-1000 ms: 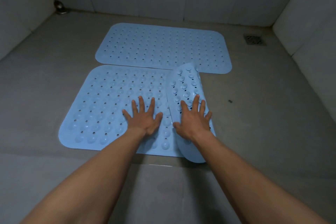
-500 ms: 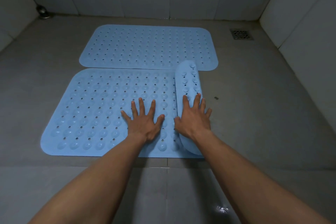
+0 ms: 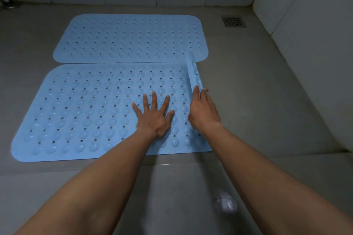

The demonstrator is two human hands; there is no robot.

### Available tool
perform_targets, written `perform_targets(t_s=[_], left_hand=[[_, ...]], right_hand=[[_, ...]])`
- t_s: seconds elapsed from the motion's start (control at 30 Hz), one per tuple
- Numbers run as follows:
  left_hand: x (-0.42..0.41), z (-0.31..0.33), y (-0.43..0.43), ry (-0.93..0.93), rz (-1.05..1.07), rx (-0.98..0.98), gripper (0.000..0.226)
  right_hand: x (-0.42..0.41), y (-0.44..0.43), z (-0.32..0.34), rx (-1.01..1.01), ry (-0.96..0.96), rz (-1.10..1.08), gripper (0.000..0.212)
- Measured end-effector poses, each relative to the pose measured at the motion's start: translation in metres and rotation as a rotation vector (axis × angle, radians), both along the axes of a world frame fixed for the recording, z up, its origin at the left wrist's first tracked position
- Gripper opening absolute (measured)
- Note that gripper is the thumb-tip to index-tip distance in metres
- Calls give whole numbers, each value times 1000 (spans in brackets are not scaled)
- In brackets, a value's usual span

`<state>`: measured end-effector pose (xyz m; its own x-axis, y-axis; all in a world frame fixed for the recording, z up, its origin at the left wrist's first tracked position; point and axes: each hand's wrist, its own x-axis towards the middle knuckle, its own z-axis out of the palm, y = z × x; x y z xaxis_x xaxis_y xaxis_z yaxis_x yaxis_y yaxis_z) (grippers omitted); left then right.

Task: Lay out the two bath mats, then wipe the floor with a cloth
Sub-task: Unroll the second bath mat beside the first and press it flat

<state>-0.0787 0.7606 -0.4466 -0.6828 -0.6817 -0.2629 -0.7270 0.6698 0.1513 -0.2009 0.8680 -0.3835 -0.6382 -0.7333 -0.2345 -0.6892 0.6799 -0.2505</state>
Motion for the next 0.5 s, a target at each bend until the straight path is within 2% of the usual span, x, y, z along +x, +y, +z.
perform_targets(t_s=[0.1,0.17,0.37,0.5], left_hand=[[-11,-3,6,-7,-15,1,66],[-14,-5,7,-9,-1,-20,66],[-17,-7,11,16,16,-41,66],[-16,-6,8,17,10,-65,67]], right_hand=[[-9,13,-3,-51,63,48,92],[-19,21,-3,-17,135,89,94],[-43,37,-12,195,282,94,62],[-48,40,-21,255,279,102,59]])
